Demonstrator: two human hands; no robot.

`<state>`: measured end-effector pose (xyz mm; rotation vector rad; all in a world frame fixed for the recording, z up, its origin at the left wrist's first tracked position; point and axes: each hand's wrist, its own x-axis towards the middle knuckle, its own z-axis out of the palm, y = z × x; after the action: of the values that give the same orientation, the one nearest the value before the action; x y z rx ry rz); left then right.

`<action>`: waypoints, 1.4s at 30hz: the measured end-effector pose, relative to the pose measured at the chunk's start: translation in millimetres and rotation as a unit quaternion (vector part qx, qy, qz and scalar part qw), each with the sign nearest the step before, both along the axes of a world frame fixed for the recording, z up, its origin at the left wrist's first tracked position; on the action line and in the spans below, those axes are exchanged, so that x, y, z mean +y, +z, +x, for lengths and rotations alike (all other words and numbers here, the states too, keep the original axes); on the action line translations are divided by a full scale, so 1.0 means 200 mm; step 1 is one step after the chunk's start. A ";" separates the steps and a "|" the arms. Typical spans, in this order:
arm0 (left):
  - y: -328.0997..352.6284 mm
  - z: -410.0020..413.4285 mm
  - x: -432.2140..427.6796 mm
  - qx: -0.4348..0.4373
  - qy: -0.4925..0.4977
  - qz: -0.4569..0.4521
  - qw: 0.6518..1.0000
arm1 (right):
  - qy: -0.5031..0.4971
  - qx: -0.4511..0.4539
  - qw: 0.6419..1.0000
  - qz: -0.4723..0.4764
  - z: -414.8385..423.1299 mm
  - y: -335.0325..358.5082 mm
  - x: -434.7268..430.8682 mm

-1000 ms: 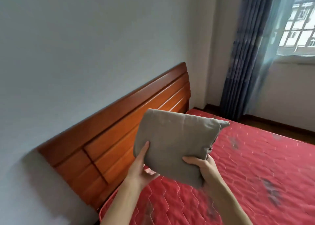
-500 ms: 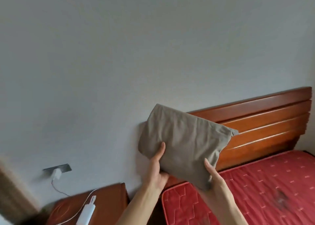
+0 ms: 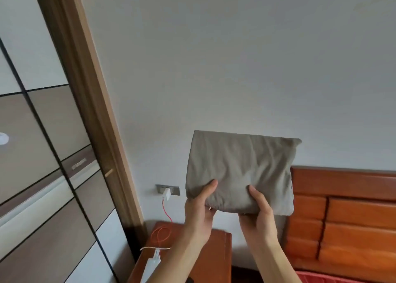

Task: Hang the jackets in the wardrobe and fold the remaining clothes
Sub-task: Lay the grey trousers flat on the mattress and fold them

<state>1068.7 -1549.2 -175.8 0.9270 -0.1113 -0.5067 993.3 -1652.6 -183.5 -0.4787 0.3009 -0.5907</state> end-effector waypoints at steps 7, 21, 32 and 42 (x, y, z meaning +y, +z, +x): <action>0.01 0.51 0.60 -0.072 0.153 0.109 0.980 | 0.037 0.005 0.999 -0.022 0.57 0.10 0.45; -0.05 1.07 1.01 0.065 0.241 0.189 0.950 | 0.167 0.060 0.983 -0.049 1.34 0.02 0.85; -0.05 1.69 1.07 -0.044 0.258 0.409 0.874 | 0.193 0.075 0.968 -0.143 2.03 0.06 0.62; 0.14 2.31 1.19 -0.423 0.181 0.791 0.402 | 0.255 0.100 0.939 -0.209 2.42 0.03 0.65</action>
<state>1530.2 -1310.8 -148.7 3.0187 -0.3581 0.6322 1476.5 -1521.7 -177.4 -0.9955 0.2292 -0.0896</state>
